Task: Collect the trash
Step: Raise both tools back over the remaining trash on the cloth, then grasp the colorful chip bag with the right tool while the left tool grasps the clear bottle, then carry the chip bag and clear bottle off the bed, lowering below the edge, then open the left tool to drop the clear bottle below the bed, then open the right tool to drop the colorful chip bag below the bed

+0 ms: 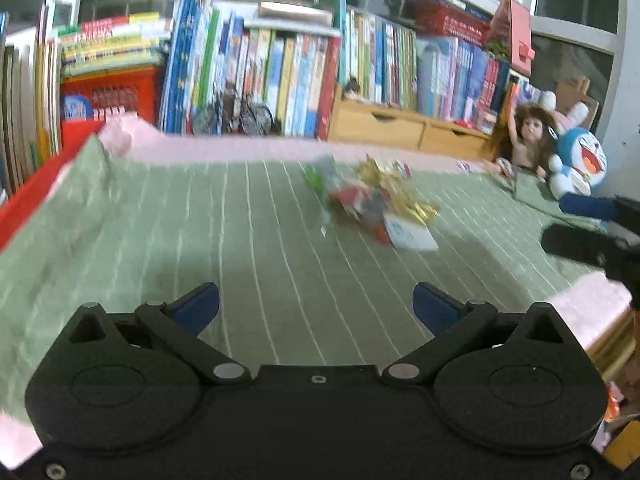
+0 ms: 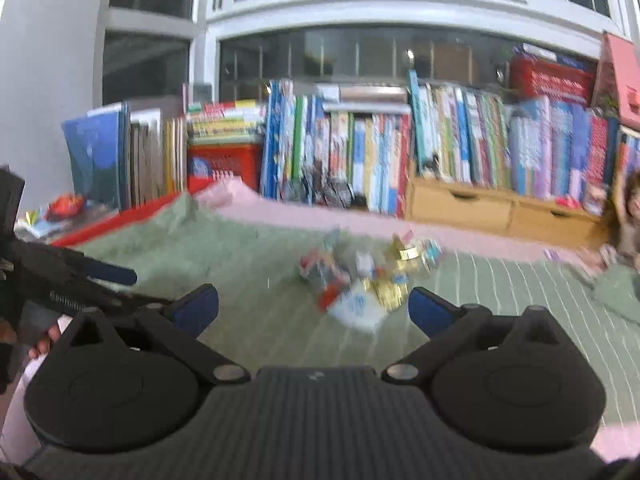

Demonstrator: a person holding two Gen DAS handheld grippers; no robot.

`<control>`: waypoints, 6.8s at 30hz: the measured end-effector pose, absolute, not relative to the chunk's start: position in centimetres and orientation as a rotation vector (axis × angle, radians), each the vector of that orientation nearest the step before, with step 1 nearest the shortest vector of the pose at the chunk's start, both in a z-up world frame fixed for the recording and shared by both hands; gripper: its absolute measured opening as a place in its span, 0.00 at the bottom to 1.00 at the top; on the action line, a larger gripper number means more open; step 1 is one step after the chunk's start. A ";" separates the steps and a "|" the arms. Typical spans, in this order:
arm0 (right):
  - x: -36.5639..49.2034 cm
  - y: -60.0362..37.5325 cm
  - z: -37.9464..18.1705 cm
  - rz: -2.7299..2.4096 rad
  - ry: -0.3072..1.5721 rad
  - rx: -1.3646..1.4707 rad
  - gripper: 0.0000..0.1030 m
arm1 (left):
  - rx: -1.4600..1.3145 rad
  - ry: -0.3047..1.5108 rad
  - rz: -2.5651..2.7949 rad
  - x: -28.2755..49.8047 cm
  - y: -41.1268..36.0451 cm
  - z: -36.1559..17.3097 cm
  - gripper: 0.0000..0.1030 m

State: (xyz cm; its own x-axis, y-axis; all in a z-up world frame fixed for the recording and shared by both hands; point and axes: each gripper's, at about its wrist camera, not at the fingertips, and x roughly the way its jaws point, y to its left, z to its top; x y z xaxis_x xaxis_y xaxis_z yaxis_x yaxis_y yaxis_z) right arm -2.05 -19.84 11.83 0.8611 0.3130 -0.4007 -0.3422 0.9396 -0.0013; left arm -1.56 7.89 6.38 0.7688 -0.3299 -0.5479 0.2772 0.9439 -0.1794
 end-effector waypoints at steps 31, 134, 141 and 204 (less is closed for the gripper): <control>16.4 -15.0 2.6 0.427 0.594 -0.281 0.50 | -0.029 0.599 -0.356 9.5 5.5 4.4 1.00; -15.6 -19.5 2.7 0.435 0.728 0.058 0.52 | -0.036 0.747 -0.600 -20.3 4.8 1.1 0.20; -15.4 -19.8 1.5 0.410 0.759 0.087 0.52 | -0.028 0.806 -0.609 -20.0 4.5 -0.4 0.21; -13.3 -20.2 -1.2 0.310 0.872 0.154 1.00 | -0.124 0.974 -0.406 -14.7 6.8 -5.3 1.00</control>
